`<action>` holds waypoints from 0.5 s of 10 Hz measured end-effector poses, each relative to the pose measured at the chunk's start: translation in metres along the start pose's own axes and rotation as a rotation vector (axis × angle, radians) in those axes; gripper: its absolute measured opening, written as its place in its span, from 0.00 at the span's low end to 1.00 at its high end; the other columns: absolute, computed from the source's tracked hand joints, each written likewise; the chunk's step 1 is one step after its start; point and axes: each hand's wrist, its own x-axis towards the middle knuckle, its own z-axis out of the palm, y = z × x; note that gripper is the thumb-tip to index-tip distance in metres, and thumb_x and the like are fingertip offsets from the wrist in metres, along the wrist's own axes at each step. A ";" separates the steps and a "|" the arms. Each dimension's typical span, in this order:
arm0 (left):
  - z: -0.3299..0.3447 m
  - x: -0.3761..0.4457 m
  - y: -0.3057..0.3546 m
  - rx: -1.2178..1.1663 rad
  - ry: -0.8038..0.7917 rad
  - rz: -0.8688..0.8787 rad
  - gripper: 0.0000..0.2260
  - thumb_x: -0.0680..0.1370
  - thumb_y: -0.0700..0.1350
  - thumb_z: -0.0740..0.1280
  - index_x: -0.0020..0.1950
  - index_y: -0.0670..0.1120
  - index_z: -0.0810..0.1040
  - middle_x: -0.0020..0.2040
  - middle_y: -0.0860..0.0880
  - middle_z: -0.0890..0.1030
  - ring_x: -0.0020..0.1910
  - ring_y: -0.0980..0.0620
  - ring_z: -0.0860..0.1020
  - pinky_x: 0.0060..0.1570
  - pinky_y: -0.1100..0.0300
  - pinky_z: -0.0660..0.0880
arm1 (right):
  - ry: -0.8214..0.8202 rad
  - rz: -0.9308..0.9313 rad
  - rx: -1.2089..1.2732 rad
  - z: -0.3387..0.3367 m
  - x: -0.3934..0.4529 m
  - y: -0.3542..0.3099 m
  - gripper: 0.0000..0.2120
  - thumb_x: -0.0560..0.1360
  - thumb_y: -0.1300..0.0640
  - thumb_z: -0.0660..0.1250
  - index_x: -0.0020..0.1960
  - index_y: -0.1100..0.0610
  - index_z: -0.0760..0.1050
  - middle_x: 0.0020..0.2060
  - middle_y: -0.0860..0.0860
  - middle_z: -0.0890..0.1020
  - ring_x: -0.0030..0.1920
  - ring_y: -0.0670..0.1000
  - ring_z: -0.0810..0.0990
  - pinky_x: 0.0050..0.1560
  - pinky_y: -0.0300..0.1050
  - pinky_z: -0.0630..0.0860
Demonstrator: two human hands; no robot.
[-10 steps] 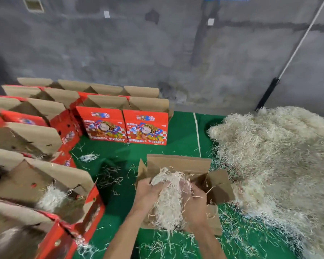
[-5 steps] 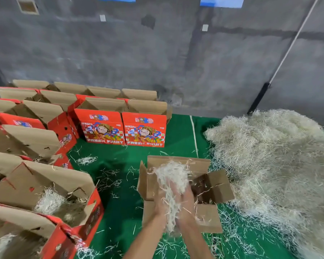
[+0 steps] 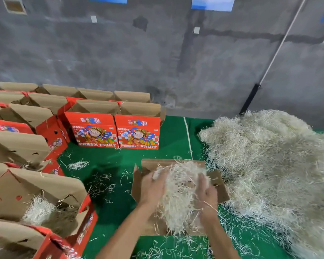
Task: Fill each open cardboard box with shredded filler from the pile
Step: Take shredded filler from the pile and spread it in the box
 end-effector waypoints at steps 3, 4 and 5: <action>0.043 -0.021 0.002 0.052 -0.112 0.061 0.32 0.65 0.82 0.56 0.60 0.64 0.64 0.55 0.63 0.75 0.56 0.59 0.74 0.60 0.57 0.70 | 0.092 0.308 0.164 0.089 -0.004 -0.032 0.12 0.83 0.40 0.54 0.54 0.39 0.76 0.54 0.47 0.82 0.52 0.41 0.80 0.49 0.30 0.73; 0.011 0.002 0.009 -0.023 0.017 -0.026 0.39 0.69 0.76 0.62 0.74 0.57 0.60 0.73 0.57 0.68 0.70 0.50 0.69 0.70 0.46 0.64 | 0.150 0.205 0.204 0.069 -0.004 -0.024 0.17 0.80 0.37 0.57 0.51 0.43 0.82 0.47 0.46 0.85 0.47 0.48 0.83 0.48 0.44 0.76; 0.001 0.028 0.008 -0.044 -0.074 -0.112 0.28 0.83 0.61 0.56 0.79 0.52 0.55 0.74 0.51 0.65 0.73 0.45 0.66 0.74 0.42 0.60 | 0.211 0.256 0.100 0.066 0.002 -0.022 0.08 0.79 0.33 0.58 0.51 0.33 0.74 0.40 0.37 0.82 0.42 0.38 0.79 0.42 0.39 0.71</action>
